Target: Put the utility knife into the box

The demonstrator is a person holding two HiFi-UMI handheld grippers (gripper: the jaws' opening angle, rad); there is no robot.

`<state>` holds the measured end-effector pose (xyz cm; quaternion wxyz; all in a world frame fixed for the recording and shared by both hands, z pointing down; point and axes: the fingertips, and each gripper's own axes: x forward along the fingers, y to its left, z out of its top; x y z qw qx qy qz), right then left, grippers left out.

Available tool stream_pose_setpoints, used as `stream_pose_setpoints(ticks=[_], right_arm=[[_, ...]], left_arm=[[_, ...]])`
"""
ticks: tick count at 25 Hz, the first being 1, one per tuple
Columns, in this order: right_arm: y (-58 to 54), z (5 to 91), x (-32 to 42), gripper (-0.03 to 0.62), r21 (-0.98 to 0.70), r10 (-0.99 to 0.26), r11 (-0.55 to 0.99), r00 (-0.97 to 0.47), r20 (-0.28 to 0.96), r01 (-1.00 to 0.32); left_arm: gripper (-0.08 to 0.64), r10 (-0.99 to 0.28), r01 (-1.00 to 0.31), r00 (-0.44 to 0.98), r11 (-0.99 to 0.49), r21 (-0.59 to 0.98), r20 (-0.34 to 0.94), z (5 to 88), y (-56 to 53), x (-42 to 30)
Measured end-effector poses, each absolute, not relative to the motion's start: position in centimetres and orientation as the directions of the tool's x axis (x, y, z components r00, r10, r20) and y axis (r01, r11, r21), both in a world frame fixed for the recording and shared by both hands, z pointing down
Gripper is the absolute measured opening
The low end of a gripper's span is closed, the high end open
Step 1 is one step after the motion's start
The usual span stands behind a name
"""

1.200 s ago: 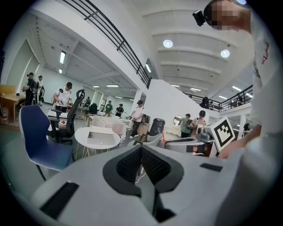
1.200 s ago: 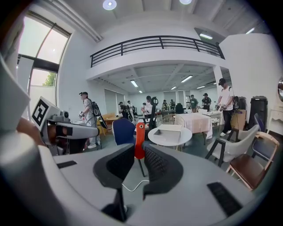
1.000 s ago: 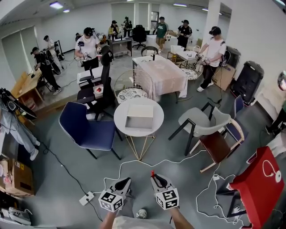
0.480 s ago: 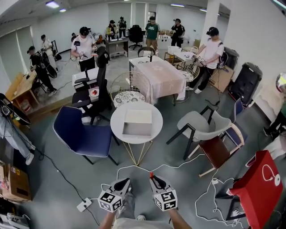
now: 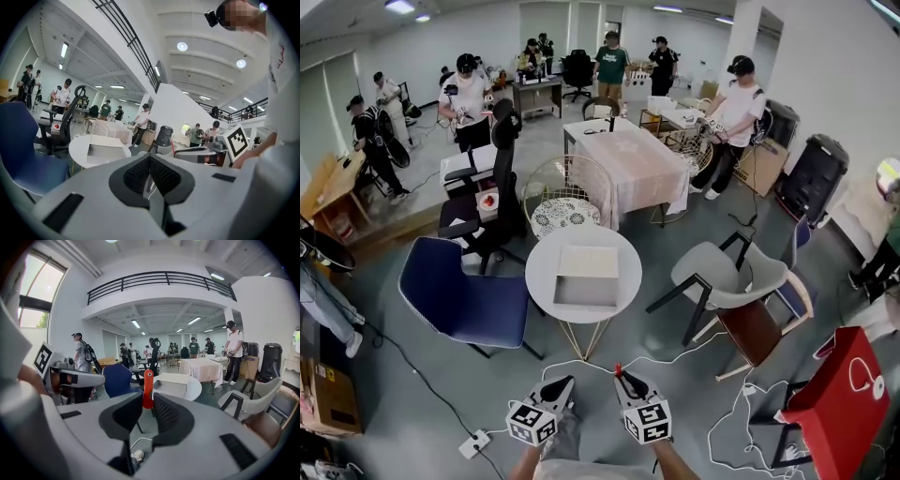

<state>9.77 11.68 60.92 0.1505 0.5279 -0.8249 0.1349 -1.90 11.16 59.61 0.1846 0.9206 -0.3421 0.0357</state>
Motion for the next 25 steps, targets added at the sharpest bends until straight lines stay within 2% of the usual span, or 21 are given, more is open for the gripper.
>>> stream_pose_setpoints(ticks=[25], right_arm=[[-12.1, 58.0, 5.4, 0.078, -0.035, -0.843, 0.381, -0.362, 0.398, -0.924]], left_arm=[[0.012, -0.574, -0.594, 0.802, -0.738, 0.320, 0.164, 56.6, -12.7, -5.3]])
